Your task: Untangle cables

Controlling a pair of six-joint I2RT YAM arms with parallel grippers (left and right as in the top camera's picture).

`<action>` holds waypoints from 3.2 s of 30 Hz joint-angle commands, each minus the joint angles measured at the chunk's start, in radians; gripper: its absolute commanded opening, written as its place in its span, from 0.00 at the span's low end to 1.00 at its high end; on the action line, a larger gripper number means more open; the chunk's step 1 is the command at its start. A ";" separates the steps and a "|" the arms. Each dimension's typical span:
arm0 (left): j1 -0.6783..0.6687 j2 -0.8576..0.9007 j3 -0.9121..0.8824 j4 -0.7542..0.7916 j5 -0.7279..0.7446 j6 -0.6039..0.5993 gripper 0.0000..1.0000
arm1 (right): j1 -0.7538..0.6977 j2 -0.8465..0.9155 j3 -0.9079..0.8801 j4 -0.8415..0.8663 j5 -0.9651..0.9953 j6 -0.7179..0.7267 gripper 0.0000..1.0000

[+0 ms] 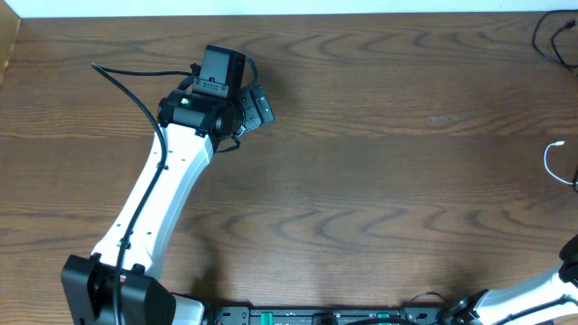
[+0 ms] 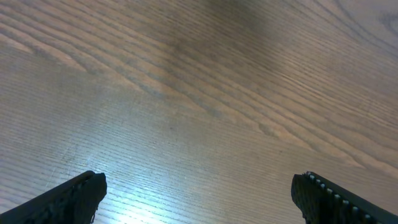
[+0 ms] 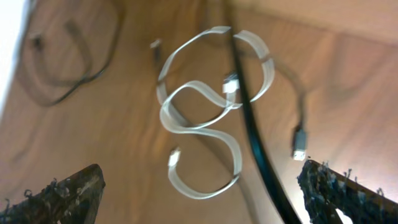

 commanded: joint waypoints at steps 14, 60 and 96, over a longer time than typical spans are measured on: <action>0.005 -0.019 0.014 -0.003 -0.012 0.002 1.00 | 0.198 -0.287 0.004 -0.092 -0.109 -0.066 0.99; 0.005 -0.019 0.014 -0.003 -0.012 0.002 1.00 | 0.931 -0.650 -0.386 -0.044 -0.080 -0.471 0.99; 0.005 -0.019 0.014 -0.003 -0.012 0.002 1.00 | 0.881 -1.908 -1.896 0.917 0.039 -0.467 0.99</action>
